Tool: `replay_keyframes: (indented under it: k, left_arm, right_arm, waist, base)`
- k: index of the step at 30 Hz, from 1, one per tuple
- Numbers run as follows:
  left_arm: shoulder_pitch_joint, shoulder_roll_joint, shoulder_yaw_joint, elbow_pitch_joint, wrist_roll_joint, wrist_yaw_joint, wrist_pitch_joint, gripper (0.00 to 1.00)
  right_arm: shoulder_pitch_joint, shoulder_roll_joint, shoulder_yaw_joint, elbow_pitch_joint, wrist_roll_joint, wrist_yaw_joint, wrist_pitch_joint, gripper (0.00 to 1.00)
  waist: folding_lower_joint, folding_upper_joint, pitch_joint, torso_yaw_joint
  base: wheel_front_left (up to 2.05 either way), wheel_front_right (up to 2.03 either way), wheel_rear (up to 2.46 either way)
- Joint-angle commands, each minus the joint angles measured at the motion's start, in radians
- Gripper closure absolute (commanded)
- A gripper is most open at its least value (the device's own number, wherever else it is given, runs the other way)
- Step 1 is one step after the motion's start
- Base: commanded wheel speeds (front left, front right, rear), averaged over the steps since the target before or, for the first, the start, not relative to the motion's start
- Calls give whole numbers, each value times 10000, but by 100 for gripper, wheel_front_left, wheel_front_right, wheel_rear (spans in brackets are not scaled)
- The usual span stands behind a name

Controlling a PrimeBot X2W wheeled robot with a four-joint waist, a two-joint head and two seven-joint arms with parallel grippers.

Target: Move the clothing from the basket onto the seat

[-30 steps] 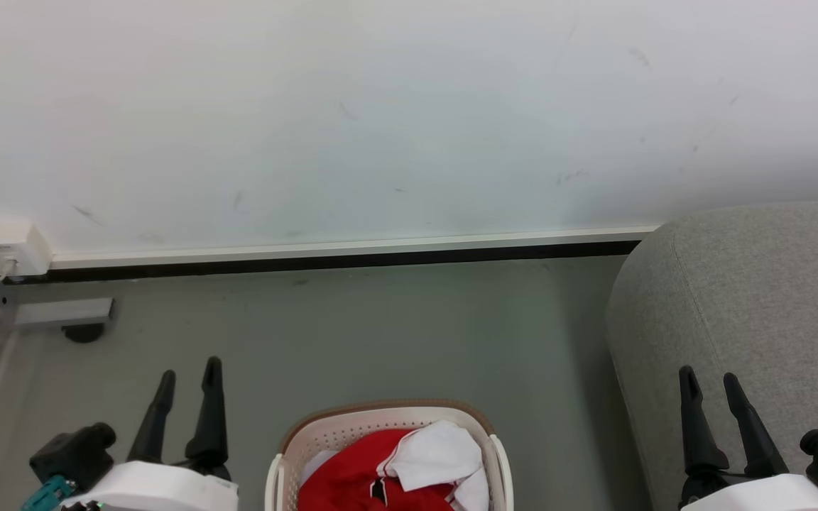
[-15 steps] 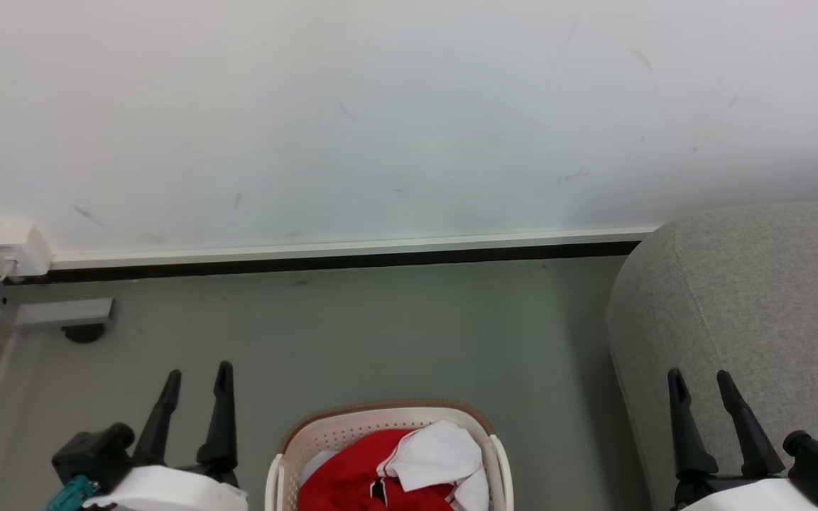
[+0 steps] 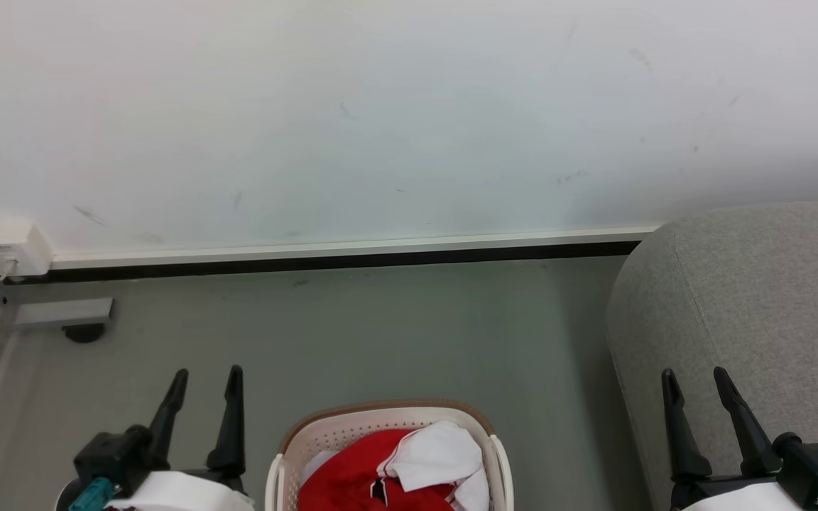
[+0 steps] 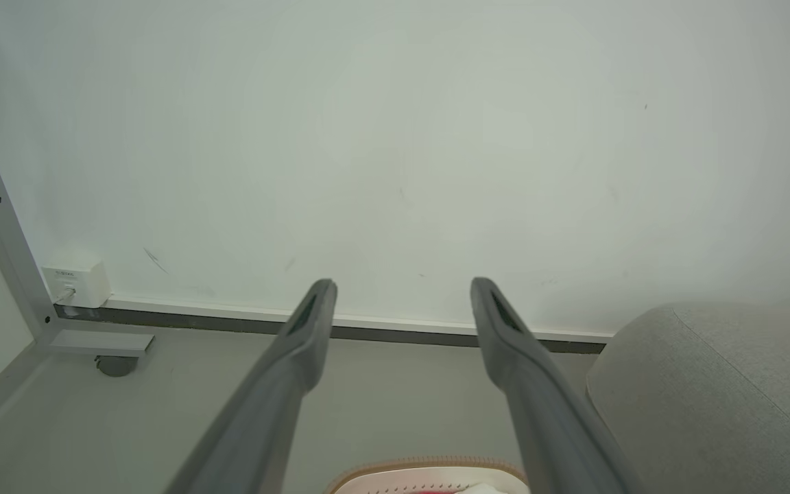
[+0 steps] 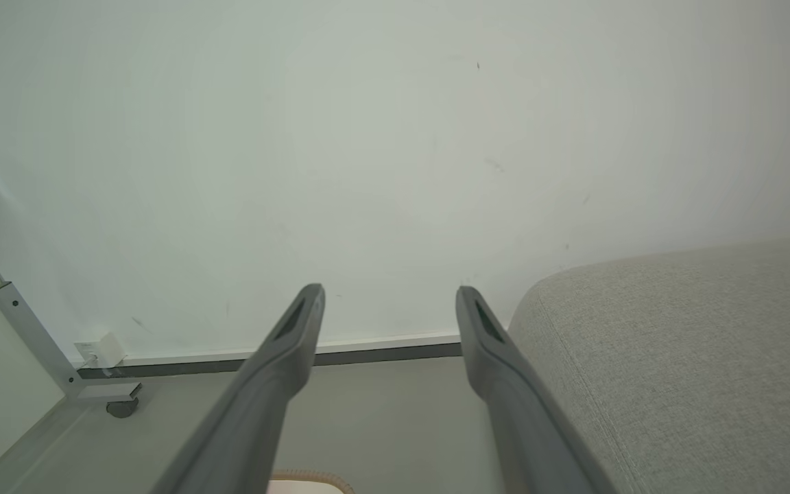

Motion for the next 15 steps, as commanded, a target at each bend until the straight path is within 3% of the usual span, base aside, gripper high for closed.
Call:
replay_keyframes:
  k: [1, 15]
  left_arm:
    - [-58, 102, -8, -19, 348, -45, -111, 0]
    - [-65, 79, -75, -24, 1444, -118, -385, 0]
  right_arm:
    - [-14, -88, 36, -58, -294, -16, -93, 0]
    - [105, -91, 86, -130, -1033, -19, -376, 0]
  waist:
    - [0, 0, -10, 11]
    - [0, 0, -75, 29]
  base:
    - [0, 0, 0]
    - [0, 0, 0]
